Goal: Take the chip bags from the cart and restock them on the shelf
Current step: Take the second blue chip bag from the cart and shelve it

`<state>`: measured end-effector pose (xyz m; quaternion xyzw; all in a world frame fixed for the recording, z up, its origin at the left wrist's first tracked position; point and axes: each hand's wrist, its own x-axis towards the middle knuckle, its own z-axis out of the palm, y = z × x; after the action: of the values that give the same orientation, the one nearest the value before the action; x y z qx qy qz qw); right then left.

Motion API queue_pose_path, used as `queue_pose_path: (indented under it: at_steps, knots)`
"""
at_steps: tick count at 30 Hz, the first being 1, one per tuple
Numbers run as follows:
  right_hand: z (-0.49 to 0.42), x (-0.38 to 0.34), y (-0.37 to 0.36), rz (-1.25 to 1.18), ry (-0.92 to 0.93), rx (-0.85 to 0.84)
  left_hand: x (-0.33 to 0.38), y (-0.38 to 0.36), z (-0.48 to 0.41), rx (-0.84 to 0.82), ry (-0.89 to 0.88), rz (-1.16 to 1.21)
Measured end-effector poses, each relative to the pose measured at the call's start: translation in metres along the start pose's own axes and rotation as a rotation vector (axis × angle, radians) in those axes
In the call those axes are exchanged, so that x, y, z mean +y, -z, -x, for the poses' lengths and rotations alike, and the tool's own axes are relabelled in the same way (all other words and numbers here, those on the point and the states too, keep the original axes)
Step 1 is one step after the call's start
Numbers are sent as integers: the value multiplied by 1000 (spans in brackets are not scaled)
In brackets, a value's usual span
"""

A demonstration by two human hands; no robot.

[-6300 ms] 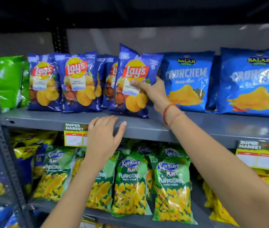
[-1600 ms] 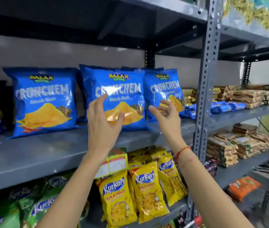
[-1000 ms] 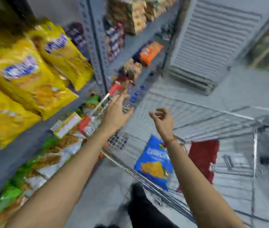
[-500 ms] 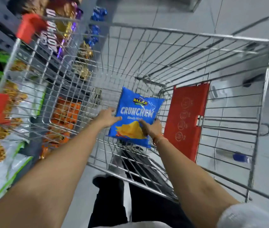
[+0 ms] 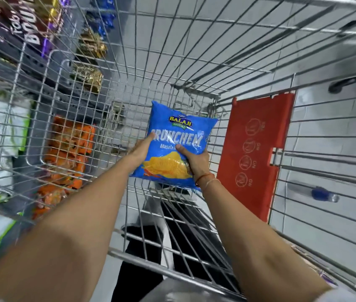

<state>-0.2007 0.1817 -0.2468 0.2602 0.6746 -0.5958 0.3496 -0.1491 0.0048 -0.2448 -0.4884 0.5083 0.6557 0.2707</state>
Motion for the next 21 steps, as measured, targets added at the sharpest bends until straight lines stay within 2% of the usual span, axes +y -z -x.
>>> queue_pose_path:
  at_steps: [4, 8, 21]
  knots:
    - [19, -21, -8, -27, 37, -21, 19, 9, 30, -48, -63, -19]
    - [48, -61, -22, 14, 134, -94, 40, 30, 68, -10, -150, -21]
    - [235, -263, -100, -126, 666, -436, 159, 105, 307, 236, -875, 131]
